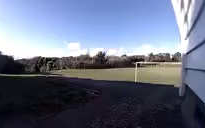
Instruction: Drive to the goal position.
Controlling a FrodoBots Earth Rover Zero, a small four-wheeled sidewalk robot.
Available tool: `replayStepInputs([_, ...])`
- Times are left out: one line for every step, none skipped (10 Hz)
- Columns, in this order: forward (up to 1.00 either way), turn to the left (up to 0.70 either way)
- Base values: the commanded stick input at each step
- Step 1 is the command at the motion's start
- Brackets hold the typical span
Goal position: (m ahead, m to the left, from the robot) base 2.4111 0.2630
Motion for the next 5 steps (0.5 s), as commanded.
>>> replayStepInputs([0.04, 0.00])
replayStepInputs([0.04, 0.00])
replayStepInputs([0.04, 0.00])
replayStepInputs([0.04, 0.00])
replayStepInputs([0.04, 0.00])
